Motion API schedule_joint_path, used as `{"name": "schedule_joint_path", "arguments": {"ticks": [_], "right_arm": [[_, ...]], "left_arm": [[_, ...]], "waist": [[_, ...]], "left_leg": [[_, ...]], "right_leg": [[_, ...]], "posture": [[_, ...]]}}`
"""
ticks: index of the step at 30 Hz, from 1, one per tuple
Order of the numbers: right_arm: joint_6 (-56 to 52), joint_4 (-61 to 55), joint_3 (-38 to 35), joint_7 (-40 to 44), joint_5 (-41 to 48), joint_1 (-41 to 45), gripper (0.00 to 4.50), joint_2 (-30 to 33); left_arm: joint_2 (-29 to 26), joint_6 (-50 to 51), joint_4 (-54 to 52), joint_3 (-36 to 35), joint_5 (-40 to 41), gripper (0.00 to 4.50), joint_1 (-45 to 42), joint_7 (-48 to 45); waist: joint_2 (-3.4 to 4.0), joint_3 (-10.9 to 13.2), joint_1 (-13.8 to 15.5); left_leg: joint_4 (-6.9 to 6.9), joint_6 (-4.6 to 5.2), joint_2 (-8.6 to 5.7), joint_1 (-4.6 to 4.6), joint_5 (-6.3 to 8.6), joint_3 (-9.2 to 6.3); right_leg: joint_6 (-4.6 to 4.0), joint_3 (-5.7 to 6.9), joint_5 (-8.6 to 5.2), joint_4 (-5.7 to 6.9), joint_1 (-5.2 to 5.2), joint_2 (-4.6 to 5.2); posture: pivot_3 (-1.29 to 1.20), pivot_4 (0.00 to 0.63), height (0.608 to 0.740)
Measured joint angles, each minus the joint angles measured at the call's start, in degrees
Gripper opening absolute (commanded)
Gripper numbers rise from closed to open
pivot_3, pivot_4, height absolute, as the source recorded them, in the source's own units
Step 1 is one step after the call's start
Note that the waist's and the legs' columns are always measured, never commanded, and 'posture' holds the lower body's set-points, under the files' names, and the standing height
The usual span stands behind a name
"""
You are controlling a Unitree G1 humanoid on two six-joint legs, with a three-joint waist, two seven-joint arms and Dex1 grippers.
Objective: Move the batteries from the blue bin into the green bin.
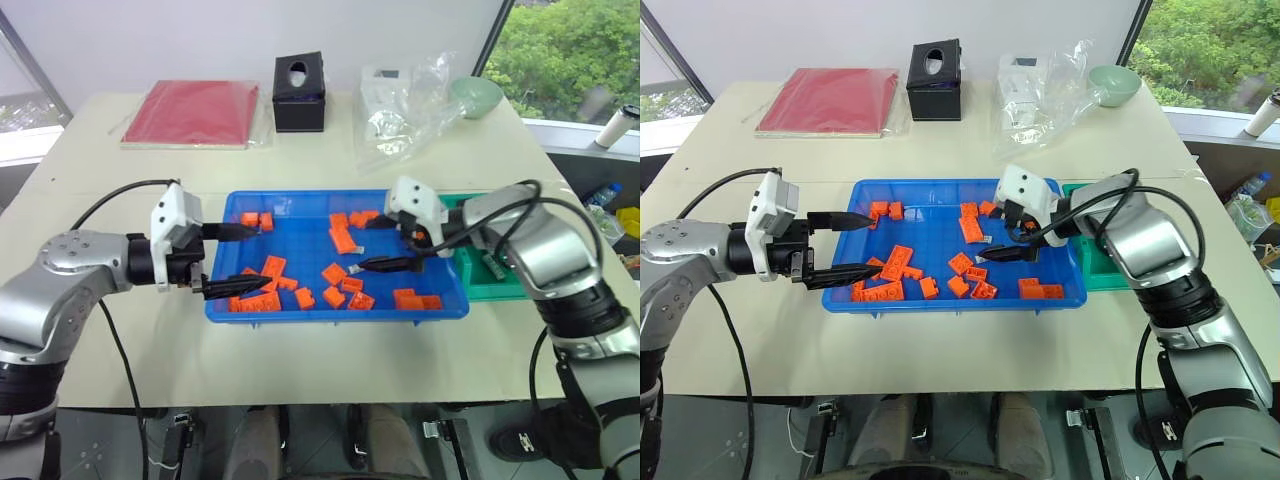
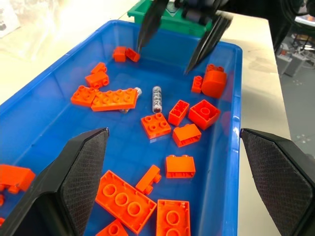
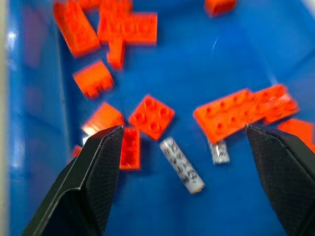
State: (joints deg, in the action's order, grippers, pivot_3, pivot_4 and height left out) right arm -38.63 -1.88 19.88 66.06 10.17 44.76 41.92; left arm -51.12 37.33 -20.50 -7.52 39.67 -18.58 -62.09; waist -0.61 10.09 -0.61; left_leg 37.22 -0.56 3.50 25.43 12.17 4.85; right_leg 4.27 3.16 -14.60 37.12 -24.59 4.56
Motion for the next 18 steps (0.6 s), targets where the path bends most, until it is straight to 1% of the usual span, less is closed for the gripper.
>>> {"name": "schedule_joint_path", "arguments": {"ticks": [6,12,16,17,18], "right_arm": [[9.37,8.20,4.27,2.31,-4.76,0.29,4.04,-1.12],[13.39,13.26,4.34,3.22,-6.84,0.30,4.04,-2.98],[13.97,13.85,4.38,3.97,-7.77,0.13,4.04,-4.08],[13.99,13.85,4.42,4.06,-7.92,-0.17,3.50,-4.55],[13.99,13.84,4.56,4.08,-8.06,-0.66,3.21,-4.96]], "left_arm": [[-0.63,1.10,-2.59,-2.76,1.05,4.50,2.71,1.34],[-0.74,1.78,-4.43,-4.49,1.85,4.50,4.57,2.49],[-1.08,2.01,-4.61,-4.80,2.08,4.50,4.77,2.80],[-1.08,2.01,-4.70,-4.80,2.08,4.50,4.76,2.98],[-1.08,2.01,-4.74,-4.80,2.09,4.50,4.74,3.10]], "waist": [[0.00,0.00,-0.07],[0.00,0.00,0.00],[0.00,0.00,-0.05],[0.00,0.00,-0.05],[0.00,0.00,-0.04]], "left_leg": [[-0.07,0.00,0.02,-0.02,0.00,0.00],[-0.05,-0.01,0.02,-0.04,0.00,0.00],[-0.05,-0.01,0.02,-0.05,0.00,0.00],[-0.05,-0.01,0.02,-0.05,0.00,-0.01],[-0.05,-0.01,0.02,-0.05,0.00,0.00]], "right_leg": [[0.03,0.01,0.02,0.05,-0.04,-0.05],[0.03,0.01,0.02,0.06,-0.02,-0.04],[0.03,0.01,0.02,0.07,-0.01,-0.05],[0.03,0.01,0.02,0.07,-0.01,-0.05],[0.03,0.01,0.02,0.07,-0.01,-0.05]], "posture": [[0.00,0.150,0.736],[0.00,0.150,0.736],[0.00,0.150,0.736],[0.00,0.150,0.736],[0.00,0.150,0.736]]}}
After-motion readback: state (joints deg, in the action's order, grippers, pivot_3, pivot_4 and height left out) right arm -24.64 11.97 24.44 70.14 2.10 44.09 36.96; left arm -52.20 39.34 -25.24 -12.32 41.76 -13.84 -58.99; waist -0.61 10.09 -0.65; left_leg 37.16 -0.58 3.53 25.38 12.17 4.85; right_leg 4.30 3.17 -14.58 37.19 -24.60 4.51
